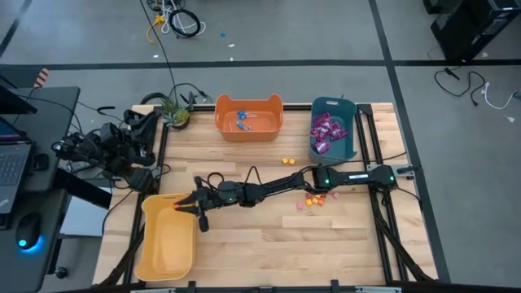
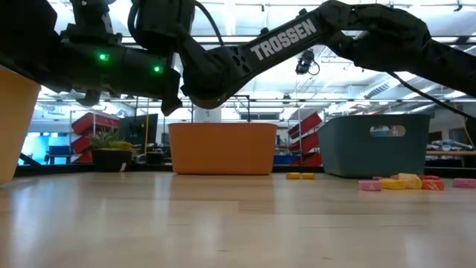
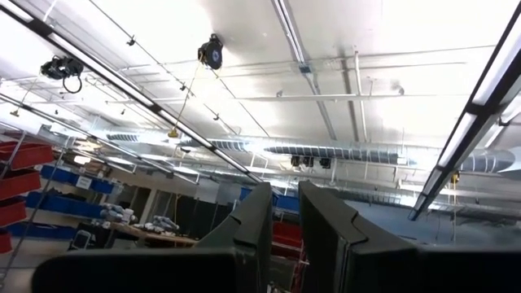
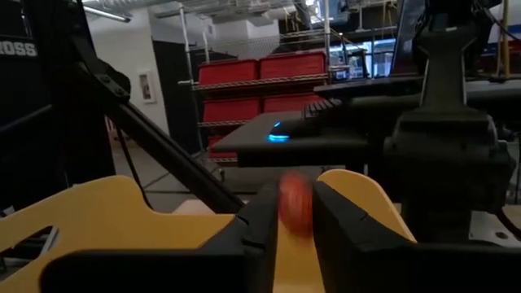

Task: Sort candy
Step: Put the top orange candy into the yellow bin, then put the left pink candy into the yellow bin

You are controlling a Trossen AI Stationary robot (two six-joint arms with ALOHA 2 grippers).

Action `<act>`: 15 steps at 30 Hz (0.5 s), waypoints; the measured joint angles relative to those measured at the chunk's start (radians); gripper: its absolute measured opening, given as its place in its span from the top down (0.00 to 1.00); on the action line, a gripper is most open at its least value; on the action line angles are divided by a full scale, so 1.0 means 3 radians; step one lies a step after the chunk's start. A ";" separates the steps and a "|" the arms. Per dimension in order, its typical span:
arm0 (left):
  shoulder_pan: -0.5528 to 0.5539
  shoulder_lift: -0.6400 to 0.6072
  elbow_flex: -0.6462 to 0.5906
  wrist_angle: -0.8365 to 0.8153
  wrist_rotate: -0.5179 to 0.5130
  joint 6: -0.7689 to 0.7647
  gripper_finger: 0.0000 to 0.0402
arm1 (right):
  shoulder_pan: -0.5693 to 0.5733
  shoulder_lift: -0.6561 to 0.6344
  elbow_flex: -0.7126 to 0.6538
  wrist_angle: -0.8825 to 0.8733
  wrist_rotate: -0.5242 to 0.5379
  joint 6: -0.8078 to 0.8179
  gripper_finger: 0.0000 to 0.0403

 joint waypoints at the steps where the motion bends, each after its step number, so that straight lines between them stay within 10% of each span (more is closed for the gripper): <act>1: 0.0000 0.0000 0.0000 -0.0001 0.0000 0.0000 0.83 | 0.0000 0.0000 0.0000 0.0000 0.0018 -0.0001 0.83; 15: 0.0000 -0.0001 0.0000 -0.0055 0.0000 -0.0003 0.83 | 0.0024 -0.0057 0.0006 0.0021 0.0044 -0.0232 0.72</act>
